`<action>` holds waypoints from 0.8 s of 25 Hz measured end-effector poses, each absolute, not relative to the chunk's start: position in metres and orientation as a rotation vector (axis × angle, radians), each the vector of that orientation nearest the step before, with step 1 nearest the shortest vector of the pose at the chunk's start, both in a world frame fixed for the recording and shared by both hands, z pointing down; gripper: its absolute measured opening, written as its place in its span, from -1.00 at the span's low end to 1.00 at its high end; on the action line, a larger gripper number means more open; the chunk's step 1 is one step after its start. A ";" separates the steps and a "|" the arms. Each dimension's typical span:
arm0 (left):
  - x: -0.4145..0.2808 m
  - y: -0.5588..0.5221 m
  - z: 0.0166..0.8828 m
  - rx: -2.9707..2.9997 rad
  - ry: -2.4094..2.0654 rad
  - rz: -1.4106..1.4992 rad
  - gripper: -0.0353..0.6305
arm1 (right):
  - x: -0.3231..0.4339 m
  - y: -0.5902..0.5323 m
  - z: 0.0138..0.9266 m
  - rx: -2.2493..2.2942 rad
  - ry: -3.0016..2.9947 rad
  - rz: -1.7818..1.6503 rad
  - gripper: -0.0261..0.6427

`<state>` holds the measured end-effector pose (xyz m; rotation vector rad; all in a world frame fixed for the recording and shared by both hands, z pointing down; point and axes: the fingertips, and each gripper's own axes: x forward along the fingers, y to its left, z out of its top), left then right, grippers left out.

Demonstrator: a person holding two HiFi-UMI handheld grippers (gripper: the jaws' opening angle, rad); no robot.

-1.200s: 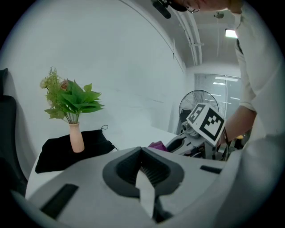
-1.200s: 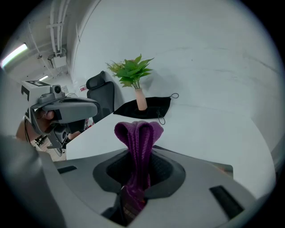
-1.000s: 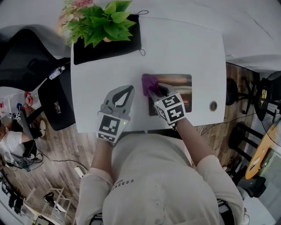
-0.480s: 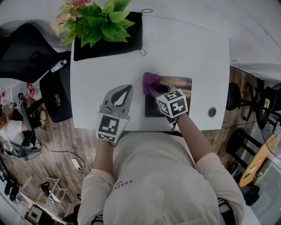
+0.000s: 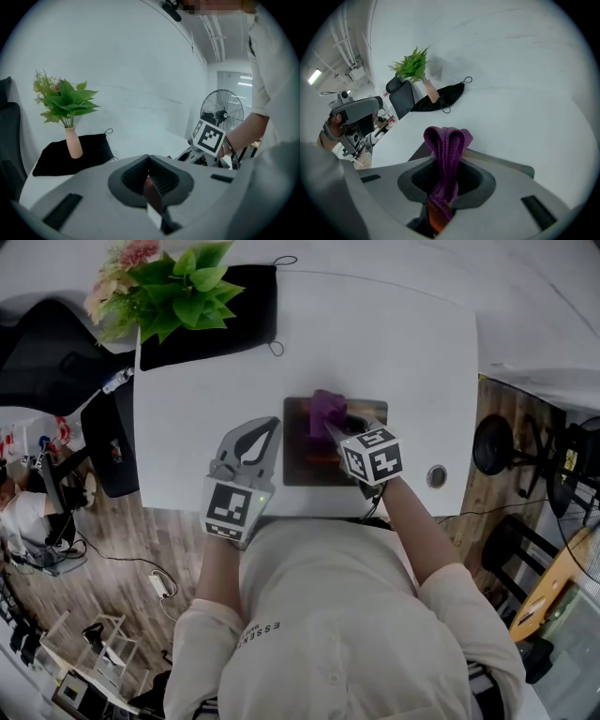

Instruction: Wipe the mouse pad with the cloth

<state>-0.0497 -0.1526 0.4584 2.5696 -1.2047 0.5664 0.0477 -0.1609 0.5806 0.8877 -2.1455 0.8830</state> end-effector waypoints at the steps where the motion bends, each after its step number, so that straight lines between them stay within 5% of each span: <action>1: -0.044 -0.152 0.459 2.570 -1.204 0.568 -0.89 | 0.056 -0.161 0.581 0.892 -2.140 0.884 -0.64; 20: 0.025 -0.125 0.448 2.587 -1.264 0.581 -0.89 | 0.192 -0.152 0.584 1.061 -2.019 0.885 -0.64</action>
